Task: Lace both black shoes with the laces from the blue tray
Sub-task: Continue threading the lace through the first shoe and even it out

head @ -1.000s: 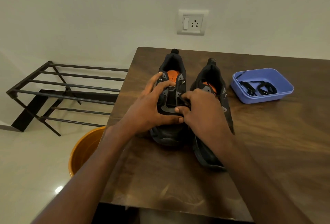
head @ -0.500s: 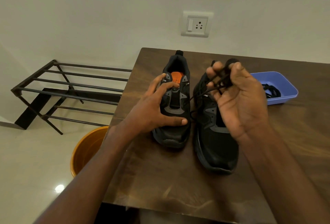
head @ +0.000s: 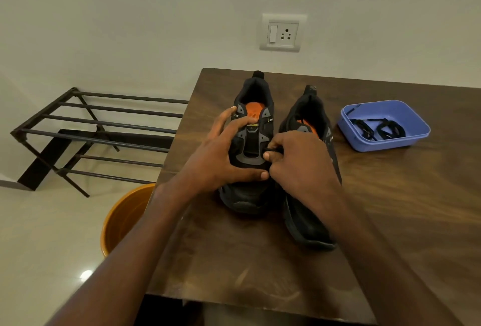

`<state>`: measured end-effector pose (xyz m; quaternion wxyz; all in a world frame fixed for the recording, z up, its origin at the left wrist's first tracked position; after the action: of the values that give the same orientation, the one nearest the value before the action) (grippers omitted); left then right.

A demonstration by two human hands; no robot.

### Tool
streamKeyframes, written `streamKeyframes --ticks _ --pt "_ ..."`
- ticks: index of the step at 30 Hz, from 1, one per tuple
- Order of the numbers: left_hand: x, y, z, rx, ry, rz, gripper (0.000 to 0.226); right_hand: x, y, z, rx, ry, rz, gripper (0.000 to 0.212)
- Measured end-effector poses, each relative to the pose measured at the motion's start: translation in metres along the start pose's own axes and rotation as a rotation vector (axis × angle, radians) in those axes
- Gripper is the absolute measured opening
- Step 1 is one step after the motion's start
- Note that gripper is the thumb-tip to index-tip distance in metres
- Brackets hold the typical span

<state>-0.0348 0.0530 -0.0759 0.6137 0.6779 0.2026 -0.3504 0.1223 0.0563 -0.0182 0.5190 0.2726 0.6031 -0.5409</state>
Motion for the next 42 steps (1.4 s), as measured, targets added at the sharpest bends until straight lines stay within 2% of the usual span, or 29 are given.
streamKeyframes --ticks 2,3,6,8,9,10,13,15,17,19,23,27,32,36,42 --pt "-0.001 -0.001 0.0 -0.007 -0.003 0.016 0.107 -0.01 0.011 0.003 -0.019 0.106 -0.262 0.011" --pt "-0.002 -0.002 0.0 -0.017 -0.005 0.025 0.107 -0.017 0.019 0.004 -0.024 0.162 -0.482 0.012" --pt "-0.002 -0.002 -0.001 -0.046 -0.02 0.03 0.107 -0.036 0.028 0.011 -0.138 0.238 -1.343 0.02" --pt "-0.001 -0.002 -0.002 -0.041 -0.023 0.022 0.107 -0.037 0.027 0.011 -0.197 0.211 -1.691 0.019" --pt "-0.001 -0.002 -0.002 -0.035 -0.021 0.021 0.108 -0.033 0.026 0.009 -0.198 0.19 -1.703 0.018" --pt "0.0 -0.001 -0.002 -0.03 -0.021 0.02 0.108 -0.027 0.024 0.007 -0.174 0.183 -1.583 0.017" --pt "0.0 0.0 -0.001 -0.014 -0.015 0.016 0.108 -0.018 0.019 0.006 -0.08 0.258 -0.691 0.013" --pt "0.0 -0.001 -0.001 -0.006 -0.006 0.008 0.108 -0.008 0.008 0.003 -0.065 0.177 -0.26 0.028" --pt "0.0 -0.001 -0.001 0.003 0.001 -0.008 0.107 0.004 -0.001 0.001 -0.035 0.017 -0.052 0.04" --pt "-0.001 -0.001 -0.002 0.014 0.008 -0.016 0.106 0.007 -0.005 -0.001 0.021 -0.074 0.049 0.046" --pt "-0.002 -0.001 -0.001 0.011 0.015 -0.029 0.106 0.003 -0.006 0.002 0.043 -0.085 0.045 0.042" --pt "-0.009 0.001 0.0 0.012 0.057 -0.068 0.091 0.004 0.007 0.001 0.047 0.049 -0.156 0.02" --pt "-0.016 0.004 0.003 0.027 0.113 -0.073 0.084 0.007 0.015 -0.001 0.087 0.176 -0.257 0.015" --pt "-0.016 0.005 0.002 0.009 0.097 -0.068 0.084 -0.013 0.04 -0.001 0.152 0.346 -0.558 0.012" --pt "-0.008 0.012 0.003 0.004 0.071 -0.062 0.08 -0.042 0.046 0.013 -0.004 0.519 -0.893 0.008"
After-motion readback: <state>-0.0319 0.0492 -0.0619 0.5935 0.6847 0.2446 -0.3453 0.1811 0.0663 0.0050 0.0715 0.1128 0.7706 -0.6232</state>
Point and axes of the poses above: each hand's wrist, its own z-axis away from the middle knuckle, its own x-axis out of the palm, y = z × x, the point moved 7 cm from there along -z, towards the middle knuckle, and after that the axes turned 6 degrees about -y, right-handed, at the moved point
